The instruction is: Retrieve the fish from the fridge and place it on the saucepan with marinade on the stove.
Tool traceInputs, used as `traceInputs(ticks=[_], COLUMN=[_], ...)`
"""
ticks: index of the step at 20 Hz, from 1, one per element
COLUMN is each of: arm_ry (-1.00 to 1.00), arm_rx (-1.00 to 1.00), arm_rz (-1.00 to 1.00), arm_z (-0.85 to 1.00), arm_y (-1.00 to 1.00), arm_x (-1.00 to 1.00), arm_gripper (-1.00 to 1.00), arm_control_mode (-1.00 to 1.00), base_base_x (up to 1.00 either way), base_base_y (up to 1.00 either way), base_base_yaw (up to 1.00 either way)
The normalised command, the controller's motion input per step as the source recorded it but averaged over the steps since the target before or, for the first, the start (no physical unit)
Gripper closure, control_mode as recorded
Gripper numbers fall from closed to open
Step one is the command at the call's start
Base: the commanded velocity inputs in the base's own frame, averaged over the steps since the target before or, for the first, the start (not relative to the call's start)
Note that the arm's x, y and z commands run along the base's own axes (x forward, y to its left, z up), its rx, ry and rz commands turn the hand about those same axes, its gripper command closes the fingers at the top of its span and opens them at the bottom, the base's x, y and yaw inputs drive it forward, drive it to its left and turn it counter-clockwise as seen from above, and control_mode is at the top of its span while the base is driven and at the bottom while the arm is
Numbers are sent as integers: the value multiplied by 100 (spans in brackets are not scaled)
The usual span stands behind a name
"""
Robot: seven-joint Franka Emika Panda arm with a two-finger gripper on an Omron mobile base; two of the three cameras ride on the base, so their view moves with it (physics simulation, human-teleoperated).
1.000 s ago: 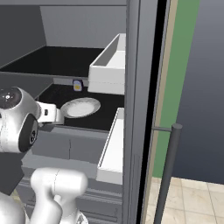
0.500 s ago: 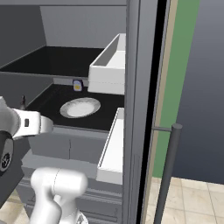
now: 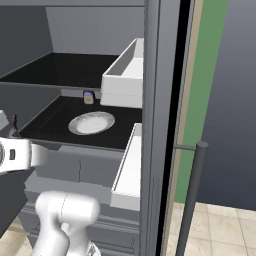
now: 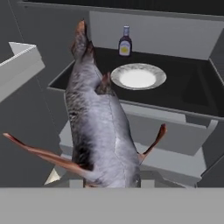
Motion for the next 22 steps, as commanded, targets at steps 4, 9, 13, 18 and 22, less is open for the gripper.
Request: traceInputs(ticks=[4,9,13,18,22], arm_ry=[1,0,0,0,0], arm_rx=[0,0,0,0,0], arm_rz=[-1,0,0,0,0], arm_z=[0,0,0,0,0], arm_y=[0,0,0,0,0], arm_x=[-3,0,0,0,0], arm_gripper=[100,100,100,100,100], arm_control_mode=[-100,-100,100,100,100], base_base_x=[0,0,0,-20,-67], base_base_y=[0,0,0,-12,-21], base_base_yaw=[0,0,0,0,0])
